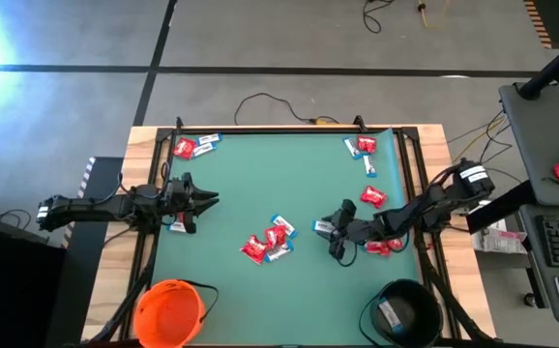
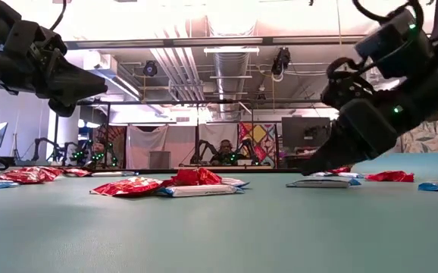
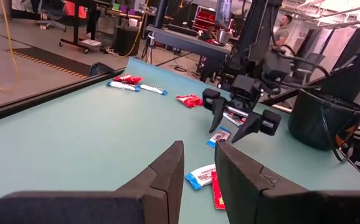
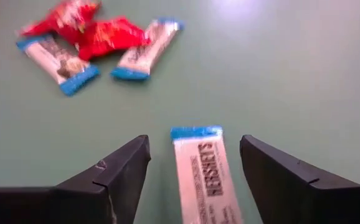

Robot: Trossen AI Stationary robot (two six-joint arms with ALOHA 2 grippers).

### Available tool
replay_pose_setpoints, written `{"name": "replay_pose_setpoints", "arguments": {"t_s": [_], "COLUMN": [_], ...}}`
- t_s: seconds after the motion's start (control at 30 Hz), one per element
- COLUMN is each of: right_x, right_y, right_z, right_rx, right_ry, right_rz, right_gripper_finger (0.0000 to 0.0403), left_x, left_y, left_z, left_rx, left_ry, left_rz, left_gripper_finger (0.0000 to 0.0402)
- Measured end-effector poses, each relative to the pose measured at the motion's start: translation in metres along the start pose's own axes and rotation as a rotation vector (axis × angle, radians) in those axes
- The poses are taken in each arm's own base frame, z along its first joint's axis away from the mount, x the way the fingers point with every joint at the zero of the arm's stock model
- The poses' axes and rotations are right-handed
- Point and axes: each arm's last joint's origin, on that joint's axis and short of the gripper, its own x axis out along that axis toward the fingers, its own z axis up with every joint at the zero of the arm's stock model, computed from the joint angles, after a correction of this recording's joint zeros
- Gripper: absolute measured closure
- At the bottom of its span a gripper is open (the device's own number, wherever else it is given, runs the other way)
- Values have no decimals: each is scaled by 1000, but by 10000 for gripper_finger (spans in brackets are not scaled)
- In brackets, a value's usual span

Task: Sort candy by brand, put in halloween buckets
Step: Put the white chocolate into the black bucket

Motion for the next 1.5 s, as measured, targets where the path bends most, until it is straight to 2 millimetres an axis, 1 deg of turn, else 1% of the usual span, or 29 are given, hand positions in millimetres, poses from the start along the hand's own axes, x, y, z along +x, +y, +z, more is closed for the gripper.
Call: {"name": "replay_pose_setpoints", "arguments": {"t_s": [0.07, 0.13, 0.33, 0.47, 0.67, 0.83, 0.93, 1.0, 1.1, 1.2, 1.27, 1.37, 1.5], "right_x": [0, 1, 11, 18, 25, 26, 24, 22, 15, 5, -2, -18, -50], "right_y": [-2, -6, -10, -11, -13, -13, -13, -11, -8, -6, 0, 9, 27], "right_z": [-6, -14, -25, -35, -48, -51, -47, -40, -22, -4, 19, 56, 104], "right_rx": [-27, -60, -100, -135, -154, -124, -115, -100, -73, -93, -112, -142, -144], "right_ry": [-23, -4, -8, 17, 77, 85, 79, 53, 8, 57, 98, 182, 264], "right_rz": [9, 1, -17, -30, -45, -51, -44, -32, -15, -24, -37, -59, -61], "right_gripper_finger": [149, 148, 166, 191, 240, 280, 295, 297, 296, 295, 296, 296, 296], "left_x": [0, 0, 0, 0, 0, 0, 0, 0, 0, 0, 0, 0, 0], "left_y": [0, 0, 0, 0, 0, 0, 0, 0, 0, 0, 0, 0, 0], "left_z": [0, 0, 0, 0, 0, 0, 0, 0, 0, 0, 0, 0, 0], "left_rx": [0, 0, 0, 0, 0, 0, 0, 0, 0, 0, 0, 0, 0], "left_ry": [0, 0, 0, 0, 0, 0, 0, 0, 0, 0, 0, 0, 0], "left_rz": [0, 0, 0, 0, 0, 0, 0, 0, 0, 0, 0, 0, 0], "left_gripper_finger": [326, 326, 326, 326, 326, 326, 326, 326, 326, 326, 326, 326, 326]}}
